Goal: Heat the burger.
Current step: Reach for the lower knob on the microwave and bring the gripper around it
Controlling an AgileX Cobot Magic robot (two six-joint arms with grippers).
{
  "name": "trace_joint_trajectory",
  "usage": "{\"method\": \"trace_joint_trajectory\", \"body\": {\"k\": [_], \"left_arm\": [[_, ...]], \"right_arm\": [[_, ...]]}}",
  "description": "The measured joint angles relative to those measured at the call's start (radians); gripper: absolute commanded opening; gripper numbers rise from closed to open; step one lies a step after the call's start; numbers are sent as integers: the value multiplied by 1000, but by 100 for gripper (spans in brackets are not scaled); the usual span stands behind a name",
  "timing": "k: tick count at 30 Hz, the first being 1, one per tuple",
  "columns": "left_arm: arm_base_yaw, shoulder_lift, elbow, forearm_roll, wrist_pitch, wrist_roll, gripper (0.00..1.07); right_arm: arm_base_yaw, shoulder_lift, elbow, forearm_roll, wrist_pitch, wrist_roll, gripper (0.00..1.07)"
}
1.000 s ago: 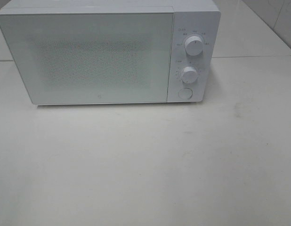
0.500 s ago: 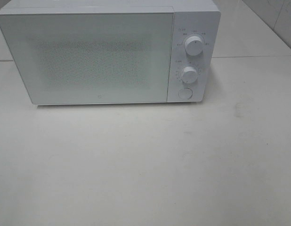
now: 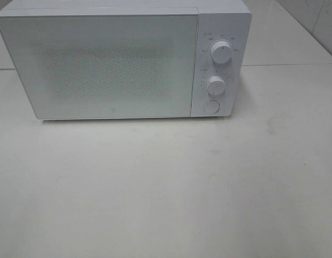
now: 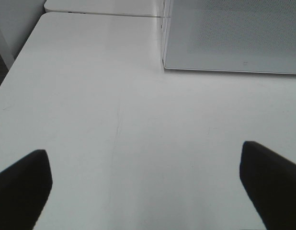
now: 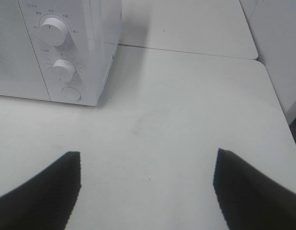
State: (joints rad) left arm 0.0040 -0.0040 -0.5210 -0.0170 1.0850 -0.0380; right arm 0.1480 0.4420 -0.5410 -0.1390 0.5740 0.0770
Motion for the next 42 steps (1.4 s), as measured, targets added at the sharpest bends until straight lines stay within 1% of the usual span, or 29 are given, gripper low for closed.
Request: {"method": "trace_joint_trajectory", "body": {"k": [2,3,5,6,7,9,10,11,12,14,15,17,18,19,22,23,25,26,28,32,34,35,37,38,40,42], "left_arm": [[0,0,0,0,0,0,101],[0,0,0,0,0,0,101],[0,0,0,0,0,0,101],[0,0,0,0,0,0,101],[0,0,0,0,0,0,101],[0,0,0,0,0,0,101],[0,0,0,0,0,0,101],[0,0,0,0,0,0,101],[0,0,0,0,0,0,101],[0,0,0,0,0,0,101],[0,0,0,0,0,0,101],[0,0,0,0,0,0,101],[0,0,0,0,0,-1,101],[0,0,0,0,0,-1,101],[0,0,0,0,0,-2,101],[0,0,0,0,0,-2,101],[0,0,0,0,0,-2,101],[0,0,0,0,0,-2,101],[0,0,0,0,0,-2,101],[0,0,0,0,0,-2,101],[0,0,0,0,0,-2,101],[0,0,0,0,0,-2,101],[0,0,0,0,0,-2,101],[0,0,0,0,0,-2,101],[0,0,0,0,0,-2,101],[0,0,0,0,0,-2,101]], "right_arm": [[0,58,0,0,-65,0,75],[0,58,0,0,-65,0,75],[0,126,0,0,-143,9,75],[0,126,0,0,-143,9,75],[0,169,0,0,-200,12,75],[0,188,0,0,-223,14,75],[0,236,0,0,-277,20,75],[0,236,0,0,-277,20,75],[0,283,0,1,-336,25,75],[0,301,0,1,-359,26,75],[0,341,0,1,-414,26,75],[0,363,0,1,-441,26,75],[0,403,0,1,-489,26,75],[0,403,0,1,-489,26,75],[0,503,0,1,-612,26,75],[0,503,0,1,-612,26,75],[0,554,0,1,-693,26,75],[0,554,0,1,-693,26,75],[0,612,0,1,-780,26,75],[0,649,0,1,-844,26,75],[0,711,0,4,-952,26,75],[0,711,0,4,-952,26,75],[0,786,14,33,-1111,9,75],[0,786,14,33,-1111,9,75],[0,832,56,96,-1240,-21,75],[0,846,75,121,-1277,-35,75]]}}
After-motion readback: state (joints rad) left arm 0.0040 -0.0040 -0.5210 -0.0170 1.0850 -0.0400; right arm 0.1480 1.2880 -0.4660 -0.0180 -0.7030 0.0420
